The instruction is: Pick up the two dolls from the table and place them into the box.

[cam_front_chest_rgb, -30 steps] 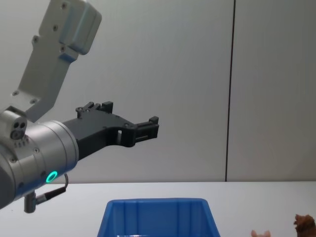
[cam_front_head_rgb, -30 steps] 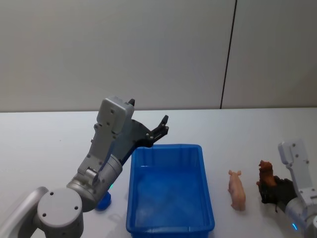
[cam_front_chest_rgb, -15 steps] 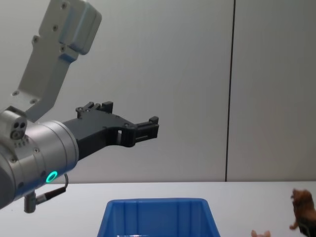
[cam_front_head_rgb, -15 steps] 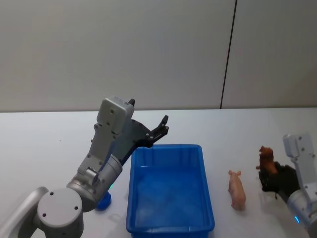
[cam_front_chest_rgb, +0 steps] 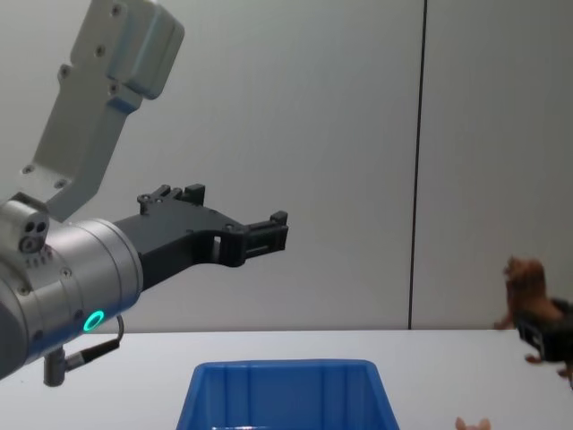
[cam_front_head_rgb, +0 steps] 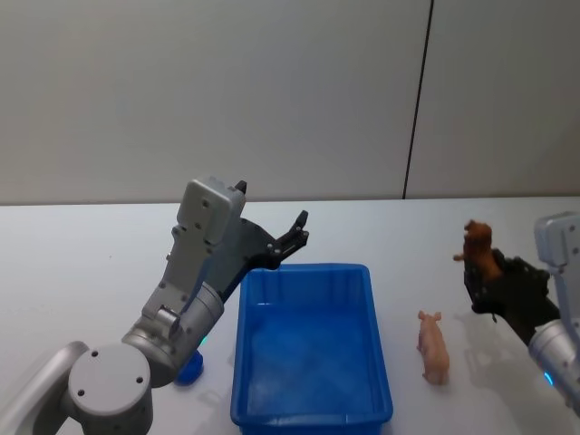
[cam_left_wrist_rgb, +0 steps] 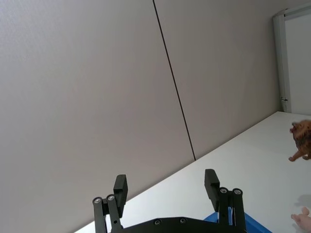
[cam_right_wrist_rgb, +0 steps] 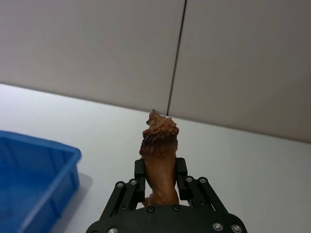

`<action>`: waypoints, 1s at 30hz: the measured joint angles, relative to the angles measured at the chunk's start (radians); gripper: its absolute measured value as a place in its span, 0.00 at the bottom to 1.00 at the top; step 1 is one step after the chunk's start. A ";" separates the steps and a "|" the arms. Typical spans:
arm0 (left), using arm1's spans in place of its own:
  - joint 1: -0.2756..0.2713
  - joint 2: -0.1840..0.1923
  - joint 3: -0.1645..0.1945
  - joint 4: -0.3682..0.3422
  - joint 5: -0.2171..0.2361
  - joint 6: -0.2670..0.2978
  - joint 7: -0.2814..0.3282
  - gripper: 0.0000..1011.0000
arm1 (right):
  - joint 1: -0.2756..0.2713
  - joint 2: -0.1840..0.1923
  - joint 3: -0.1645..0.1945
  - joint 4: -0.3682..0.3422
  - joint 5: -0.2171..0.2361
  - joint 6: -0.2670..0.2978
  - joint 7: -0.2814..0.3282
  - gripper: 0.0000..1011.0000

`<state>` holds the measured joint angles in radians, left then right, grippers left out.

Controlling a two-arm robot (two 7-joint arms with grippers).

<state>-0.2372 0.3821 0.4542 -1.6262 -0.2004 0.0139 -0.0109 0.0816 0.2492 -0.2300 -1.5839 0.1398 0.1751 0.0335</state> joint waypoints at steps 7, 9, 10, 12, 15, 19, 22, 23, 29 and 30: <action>0.000 0.000 0.000 0.000 0.000 0.000 0.000 0.99 | -0.006 0.006 0.002 -0.035 0.025 -0.045 0.064 0.35; 0.000 0.000 0.000 0.000 0.000 0.000 0.000 0.99 | -0.007 0.007 0.001 -0.045 0.034 -0.055 0.089 0.35; 0.000 0.000 0.000 0.000 0.000 0.000 0.000 0.99 | -0.007 0.007 0.000 -0.048 0.038 -0.059 0.100 0.35; 0.000 0.000 0.000 0.000 0.000 0.000 0.000 0.99 | -0.008 0.007 -0.003 -0.057 0.047 -0.064 0.129 0.35; 0.000 0.000 0.000 0.000 0.000 0.000 0.000 0.99 | -0.008 0.005 -0.008 -0.064 0.055 -0.066 0.162 0.35; 0.000 0.000 0.000 0.000 0.000 0.000 0.000 0.99 | -0.004 -0.002 -0.019 -0.067 0.061 -0.056 0.210 0.35; 0.000 0.000 0.000 0.000 0.000 0.000 0.000 0.99 | 0.003 -0.010 -0.030 -0.066 0.061 -0.038 0.242 0.35; 0.000 0.000 0.000 0.000 0.000 0.000 0.000 0.99 | 0.005 -0.013 -0.033 -0.065 0.060 -0.030 0.253 0.35; 0.000 0.000 0.000 0.000 0.000 0.000 0.000 0.99 | 0.028 -0.044 -0.066 -0.039 0.034 0.027 0.305 0.35; 0.000 0.000 0.000 0.000 0.000 0.000 0.000 0.99 | 0.031 -0.048 -0.070 -0.034 0.029 0.035 0.309 0.35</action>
<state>-0.2372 0.3821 0.4542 -1.6262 -0.2004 0.0139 -0.0109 0.1123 0.2009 -0.3003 -1.6184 0.1689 0.2100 0.3429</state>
